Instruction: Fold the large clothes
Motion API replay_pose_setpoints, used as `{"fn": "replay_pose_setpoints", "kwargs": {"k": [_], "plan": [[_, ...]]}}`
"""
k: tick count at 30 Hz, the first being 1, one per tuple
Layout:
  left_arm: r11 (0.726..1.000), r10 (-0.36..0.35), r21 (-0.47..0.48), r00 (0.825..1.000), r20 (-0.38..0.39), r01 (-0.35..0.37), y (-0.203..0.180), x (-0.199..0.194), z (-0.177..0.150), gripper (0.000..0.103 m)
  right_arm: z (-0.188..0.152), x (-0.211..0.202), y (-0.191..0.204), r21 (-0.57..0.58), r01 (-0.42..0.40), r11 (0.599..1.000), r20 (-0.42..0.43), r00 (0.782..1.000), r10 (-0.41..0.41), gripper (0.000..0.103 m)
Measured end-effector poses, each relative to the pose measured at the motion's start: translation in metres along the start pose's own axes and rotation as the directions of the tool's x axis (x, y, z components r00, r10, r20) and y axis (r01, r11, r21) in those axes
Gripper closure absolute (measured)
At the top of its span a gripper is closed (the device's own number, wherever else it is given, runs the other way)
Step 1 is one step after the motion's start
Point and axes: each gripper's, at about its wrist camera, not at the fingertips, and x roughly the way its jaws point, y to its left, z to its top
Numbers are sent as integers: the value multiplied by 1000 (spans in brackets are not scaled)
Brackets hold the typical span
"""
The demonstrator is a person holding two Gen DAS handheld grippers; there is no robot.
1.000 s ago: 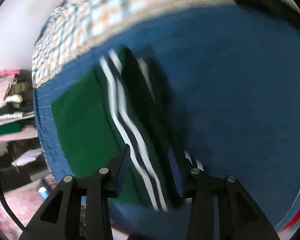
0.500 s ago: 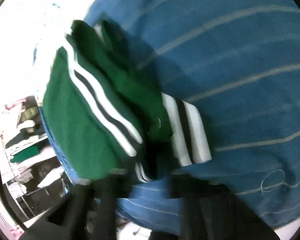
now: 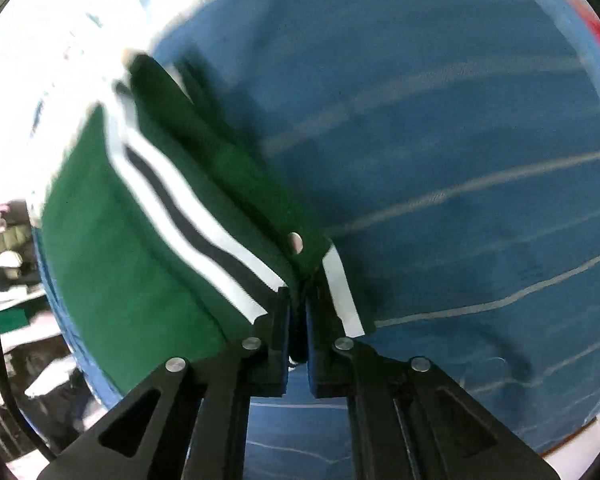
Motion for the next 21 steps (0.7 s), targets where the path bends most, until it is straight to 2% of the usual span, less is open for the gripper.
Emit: {"fn": "replay_pose_setpoints", "kwargs": {"k": [3, 5, 10, 13, 16, 18, 19, 20, 21], "plan": [[996, 35, 82, 999, 14, -36, -24, 23, 6, 0, 5, 0, 1, 18, -12, 1000, -42, 999, 13, 77], [989, 80, 121, 997, 15, -82, -32, 41, 9, 0, 6, -14, 7, -11, -10, 1000, -30, 1000, 10, 63], [997, 37, 69, 999, -34, -34, -18, 45, 22, 0, 19, -47, 42, -136, -41, 990, 65, 997, 50, 62], [999, 20, 45, 999, -26, -18, -16, 34, 33, 0, 40, -45, 76, -228, -73, 971, 99, 990, 98, 62], [999, 18, 49, 1000, 2, -18, -25, 22, 39, 0, 63, -24, 90, -264, -82, 961, 74, 992, 105, 62], [997, 35, 74, 999, 11, -36, -35, 24, 43, 0, 77, 3, 103, -269, -95, 958, 8, 995, 101, 62], [996, 41, 81, 999, 10, -42, -38, 25, 44, 0, 82, 11, 110, -278, -101, 955, -15, 995, 101, 72], [995, 44, 84, 999, 10, -44, -41, 25, 45, 0, 80, 20, 118, -307, -80, 948, -27, 997, 75, 90], [995, 44, 86, 999, 12, -45, -42, 26, 46, 0, 79, 23, 124, -338, -34, 940, -15, 999, 31, 99]]}}
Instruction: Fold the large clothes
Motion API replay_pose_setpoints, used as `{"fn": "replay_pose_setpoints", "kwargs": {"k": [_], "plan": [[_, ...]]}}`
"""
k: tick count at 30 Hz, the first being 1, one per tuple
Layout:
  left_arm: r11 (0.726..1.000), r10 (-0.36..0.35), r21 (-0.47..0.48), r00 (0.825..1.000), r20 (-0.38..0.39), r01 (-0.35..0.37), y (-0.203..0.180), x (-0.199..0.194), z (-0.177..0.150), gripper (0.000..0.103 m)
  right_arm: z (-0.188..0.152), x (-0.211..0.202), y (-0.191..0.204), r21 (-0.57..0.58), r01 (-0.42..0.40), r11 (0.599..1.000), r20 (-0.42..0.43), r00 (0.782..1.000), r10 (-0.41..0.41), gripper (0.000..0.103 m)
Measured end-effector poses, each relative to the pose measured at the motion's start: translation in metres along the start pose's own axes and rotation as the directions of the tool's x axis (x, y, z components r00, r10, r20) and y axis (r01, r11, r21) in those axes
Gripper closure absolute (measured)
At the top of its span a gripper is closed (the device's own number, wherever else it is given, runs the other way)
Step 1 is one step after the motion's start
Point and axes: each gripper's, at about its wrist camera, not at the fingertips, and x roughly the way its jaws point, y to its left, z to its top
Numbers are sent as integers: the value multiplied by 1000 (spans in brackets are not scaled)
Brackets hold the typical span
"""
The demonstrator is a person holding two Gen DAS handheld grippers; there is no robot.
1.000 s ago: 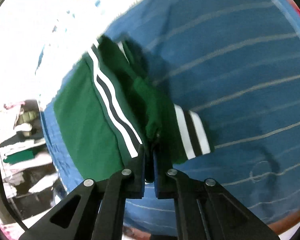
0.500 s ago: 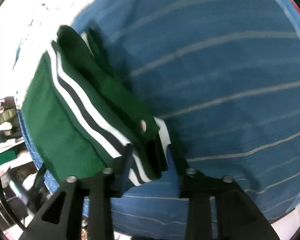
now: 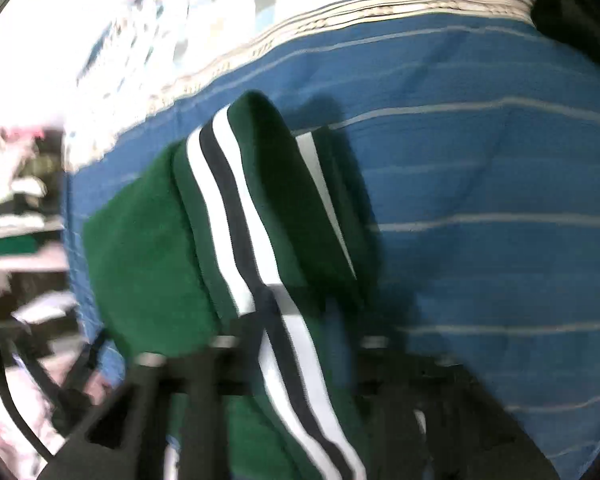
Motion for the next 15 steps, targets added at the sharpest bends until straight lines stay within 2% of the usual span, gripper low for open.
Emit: {"fn": "replay_pose_setpoints", "kwargs": {"k": [2, 4, 6, 9, 12, 13, 14, 15], "plan": [[1000, 0, 0, 1000, 3, 0, 0, -1, 2, 0, -2, -3, 10, -69, 49, 996, 19, 999, -48, 100], [1000, -6, -5, 1000, 2, 6, 0, -2, 2, 0, -9, -16, 16, -76, 92, 993, 75, 993, -87, 101], [1000, -6, -12, 1000, -5, 6, 3, 0, 2, 0, -9, -24, 13, -29, 81, 996, 100, 992, -78, 101], [1000, -10, -27, 999, -34, 9, 9, 1, 1, 0, -11, -7, 7, 1, 69, 998, 51, 996, -69, 101], [995, -72, -68, 996, -53, 68, 29, 2, -1, 0, -8, 2, 4, 15, -7, 1000, 6, 1000, 7, 98], [992, -99, -85, 994, -54, 95, 35, 3, -2, 0, -5, 1, 0, 32, -35, 999, 0, 999, 35, 90], [984, -147, -109, 988, -52, 141, 44, 5, -4, 0, -3, -4, -5, 43, -88, 995, 0, 996, 88, 66], [976, -187, -126, 981, -50, 180, 49, 8, -6, 0, -3, -7, -7, 41, -116, 992, 7, 993, 116, 48]]}}
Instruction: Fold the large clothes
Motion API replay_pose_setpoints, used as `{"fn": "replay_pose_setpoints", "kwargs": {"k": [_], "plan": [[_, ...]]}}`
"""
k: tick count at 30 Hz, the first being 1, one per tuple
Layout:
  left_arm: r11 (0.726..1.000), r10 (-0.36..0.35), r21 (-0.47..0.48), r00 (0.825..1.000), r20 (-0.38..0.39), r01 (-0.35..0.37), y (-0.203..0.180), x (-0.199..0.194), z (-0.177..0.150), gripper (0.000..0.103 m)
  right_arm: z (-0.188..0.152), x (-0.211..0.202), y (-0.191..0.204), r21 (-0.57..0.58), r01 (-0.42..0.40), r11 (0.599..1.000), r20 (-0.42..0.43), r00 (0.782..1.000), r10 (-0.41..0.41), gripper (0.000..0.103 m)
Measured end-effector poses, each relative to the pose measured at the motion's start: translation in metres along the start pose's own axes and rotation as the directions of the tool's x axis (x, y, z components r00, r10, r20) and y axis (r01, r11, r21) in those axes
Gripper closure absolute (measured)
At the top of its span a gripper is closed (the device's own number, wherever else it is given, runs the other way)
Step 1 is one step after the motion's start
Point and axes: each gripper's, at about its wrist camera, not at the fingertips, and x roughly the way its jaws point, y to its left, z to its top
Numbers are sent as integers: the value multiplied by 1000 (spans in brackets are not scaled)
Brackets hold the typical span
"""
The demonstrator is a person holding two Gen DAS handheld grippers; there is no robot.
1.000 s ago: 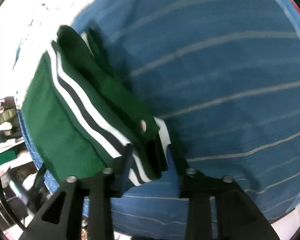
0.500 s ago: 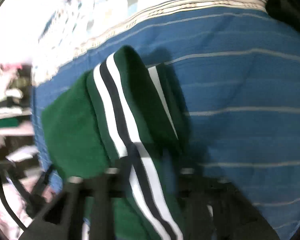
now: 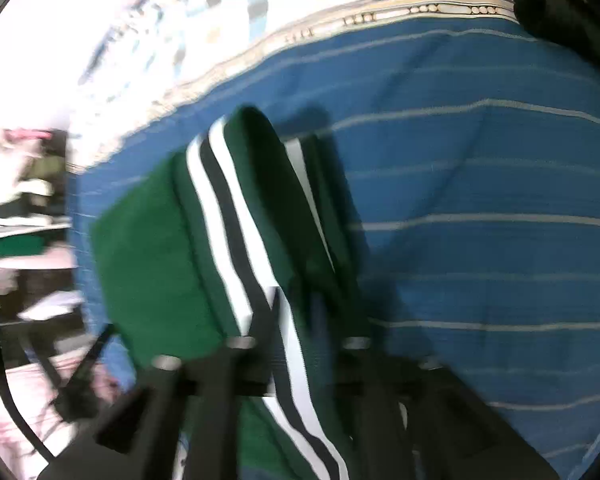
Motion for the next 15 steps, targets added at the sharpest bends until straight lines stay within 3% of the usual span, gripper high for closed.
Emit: {"fn": "replay_pose_setpoints", "kwargs": {"k": [1, 2, 6, 9, 12, 14, 15], "plan": [[999, -34, -11, 999, -8, 34, 5, 3, -1, 0, 0, -1, -3, -9, -14, 1000, 4, 1000, 14, 15], [998, -63, -22, 998, -21, 62, 9, 6, -2, 0, 0, -4, -9, -21, -32, 999, 2, 999, 32, 10], [986, -147, -85, 988, -48, 142, 24, 17, -7, 1, 2, 23, -41, -58, -163, 985, -128, 980, 154, 10], [981, -172, -102, 984, -46, 166, 28, 17, -8, 1, 4, 52, -59, -49, -255, 966, -231, 943, 237, 10], [982, -167, -99, 985, -53, 162, 29, 16, -8, 1, 9, 62, -65, -2, -345, 939, -247, 910, 334, 11], [982, -168, -97, 984, -58, 162, 29, 16, -8, 1, 7, 69, -57, 14, -422, 906, -263, 873, 411, 36], [981, -177, -97, 982, -63, 170, 30, 16, -8, 1, 3, 75, -52, 24, -438, 899, -274, 862, 427, 37]]}}
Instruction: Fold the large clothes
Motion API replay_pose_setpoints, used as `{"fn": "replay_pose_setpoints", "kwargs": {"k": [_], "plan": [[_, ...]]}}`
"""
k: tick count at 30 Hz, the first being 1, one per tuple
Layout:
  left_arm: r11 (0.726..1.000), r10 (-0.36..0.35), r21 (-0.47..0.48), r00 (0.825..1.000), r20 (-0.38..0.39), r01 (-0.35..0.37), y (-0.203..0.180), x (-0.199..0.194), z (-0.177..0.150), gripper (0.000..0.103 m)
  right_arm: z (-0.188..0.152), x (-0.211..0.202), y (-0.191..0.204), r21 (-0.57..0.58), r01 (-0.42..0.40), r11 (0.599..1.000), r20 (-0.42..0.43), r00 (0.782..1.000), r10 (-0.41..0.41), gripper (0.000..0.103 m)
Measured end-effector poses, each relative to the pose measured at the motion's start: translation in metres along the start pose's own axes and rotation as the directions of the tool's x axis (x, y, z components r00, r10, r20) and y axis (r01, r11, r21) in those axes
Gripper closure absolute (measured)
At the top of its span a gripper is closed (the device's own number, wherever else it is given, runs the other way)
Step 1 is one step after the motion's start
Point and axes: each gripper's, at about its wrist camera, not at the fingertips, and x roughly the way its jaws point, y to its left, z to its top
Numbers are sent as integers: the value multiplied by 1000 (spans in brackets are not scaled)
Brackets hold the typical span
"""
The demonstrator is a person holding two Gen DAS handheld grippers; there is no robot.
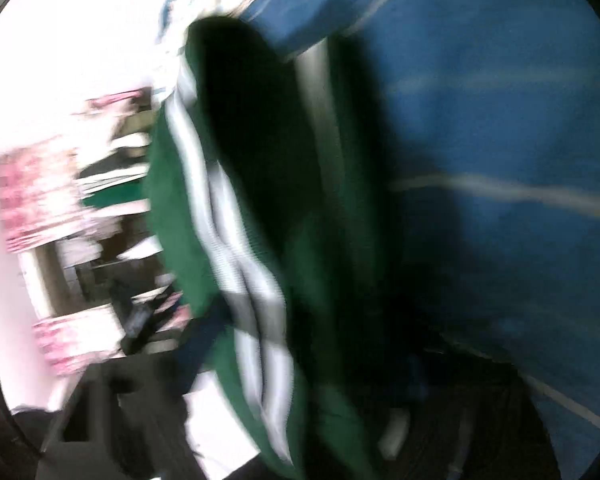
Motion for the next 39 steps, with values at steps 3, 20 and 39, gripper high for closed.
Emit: {"fn": "replay_pose_setpoints", "kwargs": {"k": [3, 20, 39], "plan": [[999, -32, 12, 999, -8, 32, 2, -2, 2, 1, -8, 11, 0, 40, 12, 999, 14, 1000, -12, 50], [838, -410, 238, 854, -319, 491, -62, 56, 33, 1, -95, -8, -16, 271, -33, 962, 241, 970, -34, 34], [755, -487, 349, 831, -269, 555, -45, 20, 72, 48, -124, 22, 26, 308, -190, 932, 329, 941, 83, 58]]}}
